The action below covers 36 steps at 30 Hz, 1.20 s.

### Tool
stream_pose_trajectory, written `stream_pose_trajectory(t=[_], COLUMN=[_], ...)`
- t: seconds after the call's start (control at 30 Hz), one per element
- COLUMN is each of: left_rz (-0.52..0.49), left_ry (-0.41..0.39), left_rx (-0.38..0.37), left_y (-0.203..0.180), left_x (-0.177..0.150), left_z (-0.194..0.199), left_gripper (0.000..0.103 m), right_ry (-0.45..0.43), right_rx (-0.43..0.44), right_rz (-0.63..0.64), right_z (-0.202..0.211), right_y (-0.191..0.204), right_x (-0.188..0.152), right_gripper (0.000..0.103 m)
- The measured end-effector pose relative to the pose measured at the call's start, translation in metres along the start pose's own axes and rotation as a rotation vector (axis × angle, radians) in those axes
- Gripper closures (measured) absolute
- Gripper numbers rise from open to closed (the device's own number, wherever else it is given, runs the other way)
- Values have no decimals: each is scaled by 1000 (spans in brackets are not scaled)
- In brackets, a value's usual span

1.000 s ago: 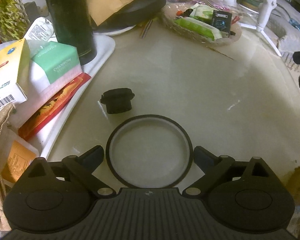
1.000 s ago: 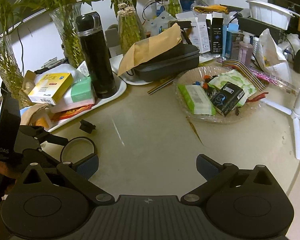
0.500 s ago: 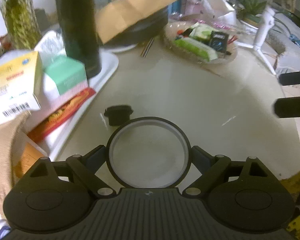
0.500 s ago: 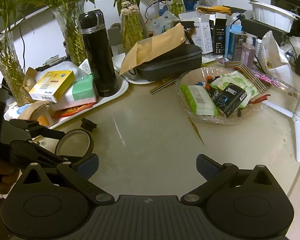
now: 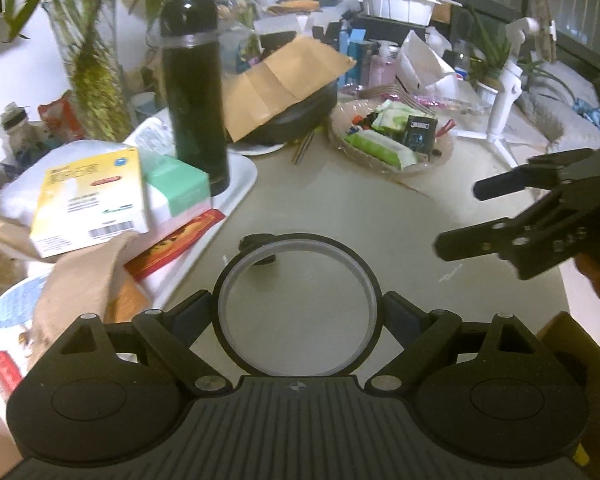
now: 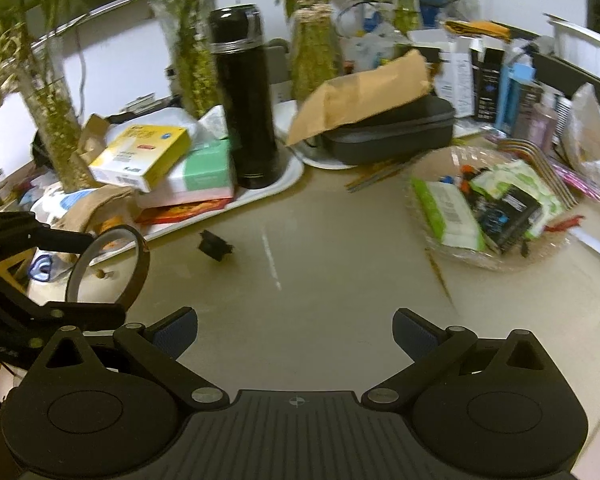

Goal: Organize rigid objects
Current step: 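Lift the ring with the left gripper while the right grasps the small black cap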

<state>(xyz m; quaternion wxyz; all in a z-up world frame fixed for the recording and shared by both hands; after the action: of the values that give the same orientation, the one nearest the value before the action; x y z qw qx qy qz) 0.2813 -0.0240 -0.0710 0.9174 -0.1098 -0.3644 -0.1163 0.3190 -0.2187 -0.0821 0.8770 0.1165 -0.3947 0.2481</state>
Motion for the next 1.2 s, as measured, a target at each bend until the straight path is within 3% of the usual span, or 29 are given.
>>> stream_pose_trajectory(t=[0.3, 0.6, 1.2], left_rz=[30, 19, 35], left_ry=[5, 13, 26], left_rx=[48, 80, 83], left_y=[14, 17, 20], left_x=[-7, -5, 3], left_z=[9, 6, 5], left_gripper=[11, 11, 11], right_ry=[-18, -23, -35], right_rx=[91, 99, 141], right_rz=[86, 245, 567], right_z=[-26, -55, -118], right_y=[15, 30, 66], right_x=[16, 29, 52], right_gripper=[1, 10, 41])
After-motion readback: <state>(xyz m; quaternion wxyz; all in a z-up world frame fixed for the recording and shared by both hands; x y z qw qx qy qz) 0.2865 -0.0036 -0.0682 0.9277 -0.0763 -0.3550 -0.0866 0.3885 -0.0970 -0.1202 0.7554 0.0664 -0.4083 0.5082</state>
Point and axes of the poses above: each gripper's, at about its wrist camera, not at the fingertips, and z roughly against the way its jaws point, y to its left, x to its top, the point moved 6 cm from there along -z, roughly the way its jaws point, and after that the axes turned 11 degrees about z, right-handed, at the moved point
